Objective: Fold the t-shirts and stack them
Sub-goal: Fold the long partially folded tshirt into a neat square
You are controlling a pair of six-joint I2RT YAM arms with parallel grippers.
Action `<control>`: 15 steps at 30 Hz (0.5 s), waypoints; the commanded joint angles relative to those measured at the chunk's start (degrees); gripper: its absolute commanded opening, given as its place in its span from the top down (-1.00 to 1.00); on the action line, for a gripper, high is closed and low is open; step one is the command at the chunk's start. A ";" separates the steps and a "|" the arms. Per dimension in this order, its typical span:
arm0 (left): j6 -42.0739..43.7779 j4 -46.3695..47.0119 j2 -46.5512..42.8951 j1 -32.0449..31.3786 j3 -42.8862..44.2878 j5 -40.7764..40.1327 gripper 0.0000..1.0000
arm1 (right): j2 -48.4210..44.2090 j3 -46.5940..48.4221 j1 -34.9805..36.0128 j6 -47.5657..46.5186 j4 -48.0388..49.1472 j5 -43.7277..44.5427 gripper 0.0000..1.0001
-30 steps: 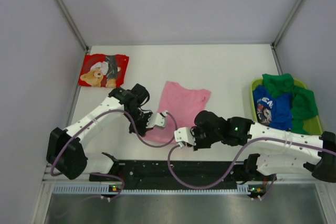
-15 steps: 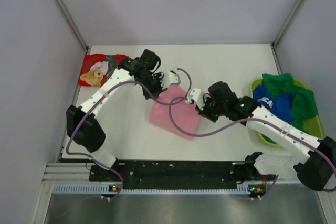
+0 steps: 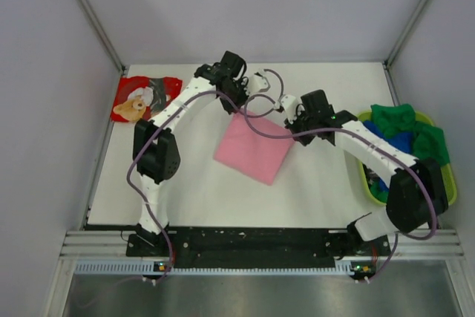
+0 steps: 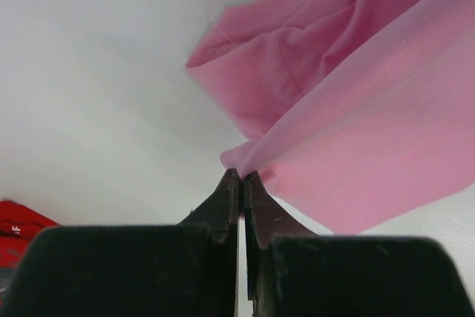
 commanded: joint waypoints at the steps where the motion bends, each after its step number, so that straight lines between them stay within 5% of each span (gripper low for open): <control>1: -2.10 10.16 3.30 0.45 3.35 -6.68 1.00 | 5.66 3.02 -3.07 2.45 2.92 2.64 1.00; 8: -3.68 18.07 12.26 -0.16 7.57 -13.89 0.98 | 12.43 2.14 -6.15 7.98 10.99 8.52 1.00; 11: -4.38 24.39 15.60 -0.60 8.45 -17.58 0.71 | 17.25 4.06 -7.20 11.15 15.04 14.14 0.98; 15: -6.31 26.09 21.75 -0.52 15.37 -23.12 0.09 | 26.04 10.73 -7.91 15.81 16.55 20.99 0.47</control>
